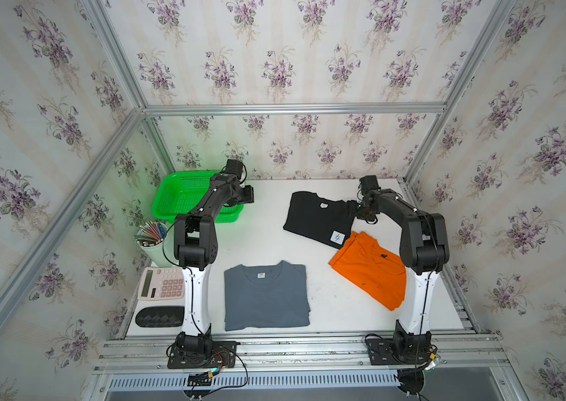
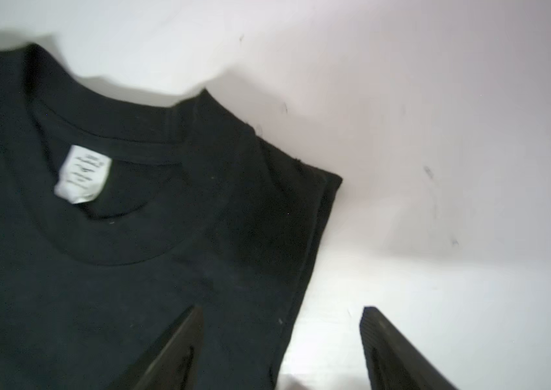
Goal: Put the folded t-shirts into the basket
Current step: Move the bin to the center of the board.
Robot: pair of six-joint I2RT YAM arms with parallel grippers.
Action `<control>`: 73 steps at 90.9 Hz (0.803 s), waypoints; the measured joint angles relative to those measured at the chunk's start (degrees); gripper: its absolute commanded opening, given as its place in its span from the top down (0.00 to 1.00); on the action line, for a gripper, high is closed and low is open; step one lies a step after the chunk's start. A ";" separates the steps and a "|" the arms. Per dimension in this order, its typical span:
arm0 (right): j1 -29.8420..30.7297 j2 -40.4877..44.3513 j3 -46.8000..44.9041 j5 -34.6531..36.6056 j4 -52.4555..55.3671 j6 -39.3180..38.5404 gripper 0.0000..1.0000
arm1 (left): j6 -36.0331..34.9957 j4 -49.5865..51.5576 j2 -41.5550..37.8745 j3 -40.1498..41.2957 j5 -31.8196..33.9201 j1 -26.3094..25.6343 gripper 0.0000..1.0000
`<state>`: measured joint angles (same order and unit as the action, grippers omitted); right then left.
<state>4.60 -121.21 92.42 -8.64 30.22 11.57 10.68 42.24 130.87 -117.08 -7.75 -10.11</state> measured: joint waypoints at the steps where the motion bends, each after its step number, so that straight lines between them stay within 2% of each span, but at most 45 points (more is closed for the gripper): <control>1: -0.39 0.09 -0.02 -0.74 -0.15 0.00 0.21 | 0.00 -0.07 0.15 -0.15 -0.15 -0.24 0.41; 16: -7.26 -1.03 -0.31 -14.97 -3.21 -0.70 0.24 | 0.09 -0.04 2.67 -3.06 -1.14 -2.97 0.46; 31: -8.20 -6.71 5.81 -23.96 -2.16 -3.08 0.28 | 0.17 -0.04 3.96 -4.66 -1.16 -5.42 0.50; 37: -8.17 -9.01 9.07 -25.68 -1.20 -4.22 0.32 | 0.04 -0.20 4.20 -5.03 -1.16 -6.54 0.51; 50: -8.52 -13.97 14.34 -26.69 1.68 -4.85 0.34 | -0.98 -0.22 4.96 -5.75 -1.16 -8.70 0.51; 65: -8.79 -15.80 15.63 -26.75 3.02 -4.59 0.32 | -2.03 0.00 5.70 -6.32 -0.28 -9.90 0.56; 73: -8.79 -16.26 15.89 -27.06 2.78 -4.26 0.36 | -2.47 0.04 6.23 -6.82 0.46 -10.51 0.57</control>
<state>-4.19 -137.47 108.31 -35.70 32.99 7.31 8.21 42.28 137.10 -123.90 -7.29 -20.62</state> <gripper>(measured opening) 0.672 0.434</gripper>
